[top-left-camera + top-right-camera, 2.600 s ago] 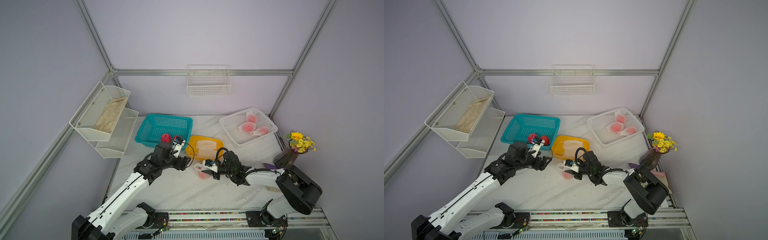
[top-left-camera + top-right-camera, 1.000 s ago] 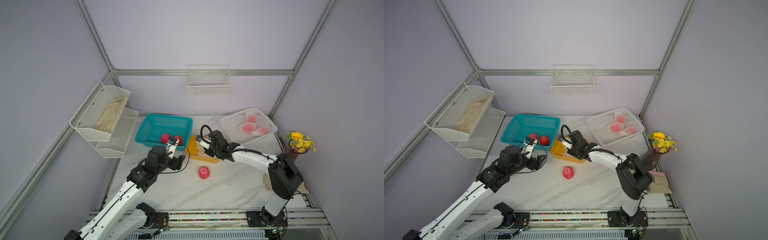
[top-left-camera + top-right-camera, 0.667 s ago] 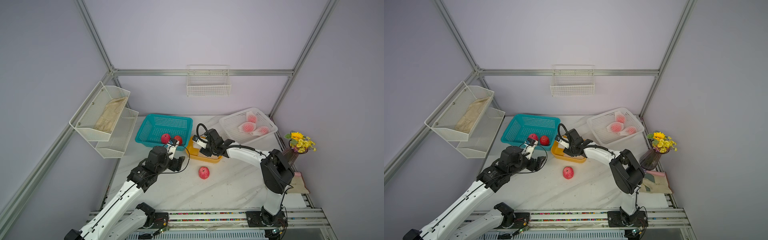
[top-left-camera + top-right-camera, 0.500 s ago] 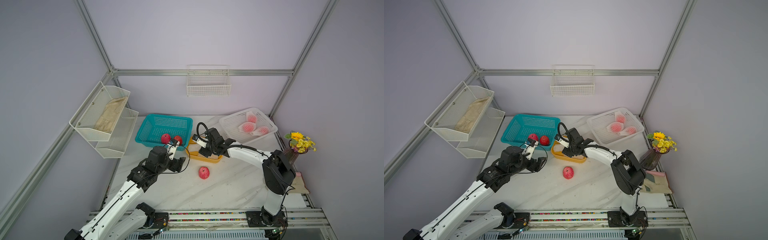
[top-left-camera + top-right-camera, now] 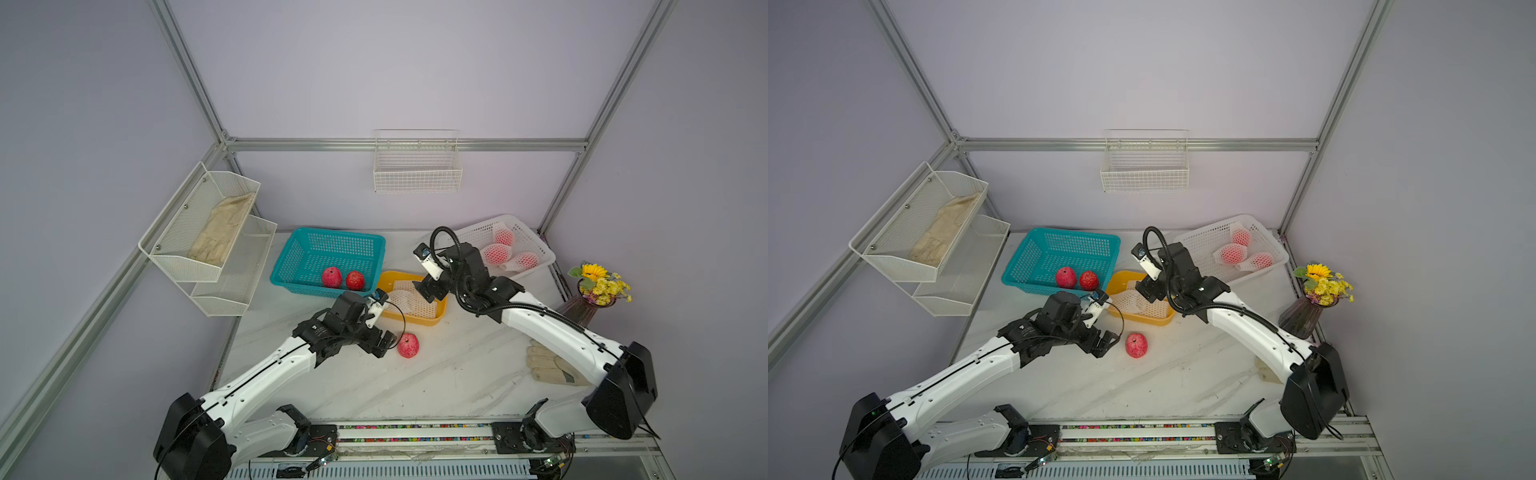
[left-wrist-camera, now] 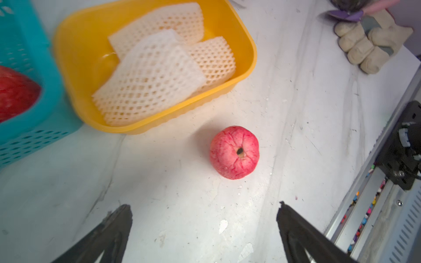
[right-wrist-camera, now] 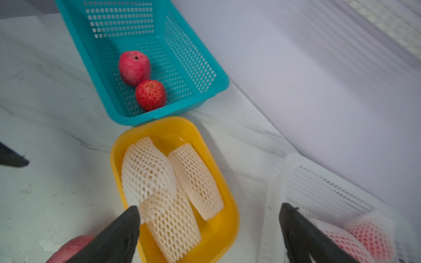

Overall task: Remove foam nets from apples
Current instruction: Place the foam net into the storage box, then pick up the apple from the center of the board.

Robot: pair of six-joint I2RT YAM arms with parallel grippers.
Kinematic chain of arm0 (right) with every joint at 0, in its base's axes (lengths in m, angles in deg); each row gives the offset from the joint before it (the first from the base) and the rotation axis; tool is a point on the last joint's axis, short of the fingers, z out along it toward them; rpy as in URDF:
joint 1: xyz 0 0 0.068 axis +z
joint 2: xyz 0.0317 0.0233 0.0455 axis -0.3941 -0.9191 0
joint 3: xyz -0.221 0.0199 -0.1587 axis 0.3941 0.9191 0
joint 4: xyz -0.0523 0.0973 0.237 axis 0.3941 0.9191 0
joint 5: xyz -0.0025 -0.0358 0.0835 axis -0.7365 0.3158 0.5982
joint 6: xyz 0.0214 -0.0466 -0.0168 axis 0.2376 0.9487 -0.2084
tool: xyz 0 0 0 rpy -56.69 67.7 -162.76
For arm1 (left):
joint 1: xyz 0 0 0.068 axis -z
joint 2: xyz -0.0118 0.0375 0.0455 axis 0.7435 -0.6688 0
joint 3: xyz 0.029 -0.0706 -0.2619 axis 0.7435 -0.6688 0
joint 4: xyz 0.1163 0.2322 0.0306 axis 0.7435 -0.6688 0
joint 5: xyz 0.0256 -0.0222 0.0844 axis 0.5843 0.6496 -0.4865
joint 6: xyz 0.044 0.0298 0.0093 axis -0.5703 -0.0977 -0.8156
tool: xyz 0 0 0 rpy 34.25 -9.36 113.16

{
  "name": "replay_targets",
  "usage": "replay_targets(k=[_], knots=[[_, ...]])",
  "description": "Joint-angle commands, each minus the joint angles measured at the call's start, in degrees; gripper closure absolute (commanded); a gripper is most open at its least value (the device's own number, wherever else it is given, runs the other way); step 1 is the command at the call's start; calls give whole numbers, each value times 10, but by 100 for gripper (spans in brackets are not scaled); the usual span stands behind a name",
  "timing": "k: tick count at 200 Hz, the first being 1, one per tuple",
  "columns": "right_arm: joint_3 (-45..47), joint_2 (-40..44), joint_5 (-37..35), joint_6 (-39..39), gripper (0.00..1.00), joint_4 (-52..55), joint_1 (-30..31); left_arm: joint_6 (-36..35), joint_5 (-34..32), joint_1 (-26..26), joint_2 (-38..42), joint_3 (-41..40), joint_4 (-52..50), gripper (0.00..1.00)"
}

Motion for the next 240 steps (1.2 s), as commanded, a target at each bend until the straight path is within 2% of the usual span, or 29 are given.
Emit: replay_targets(k=[1,42,75,107,148,170,197,240], knots=[[38,70,-50,-64,3,34,-40,-18,23,27,-47,41,38,0],[98,146,-48,-86,3,52,-71,-37,34,52,-165,83,38,0],[117,158,-43,-94,3,57,-71,-51,50,53,-235,124,34,0],[119,156,-37,-93,3,59,-72,-77,58,54,-309,181,-22,3],[112,147,-33,-93,3,59,-73,-96,68,54,-319,189,-24,13],[105,145,-32,-93,3,62,-72,-101,77,53,-316,188,-28,24],[101,143,-29,-93,3,63,-73,-105,73,54,-316,181,-32,33],[94,146,-32,-93,3,65,-73,-95,61,54,-267,183,-59,45]])
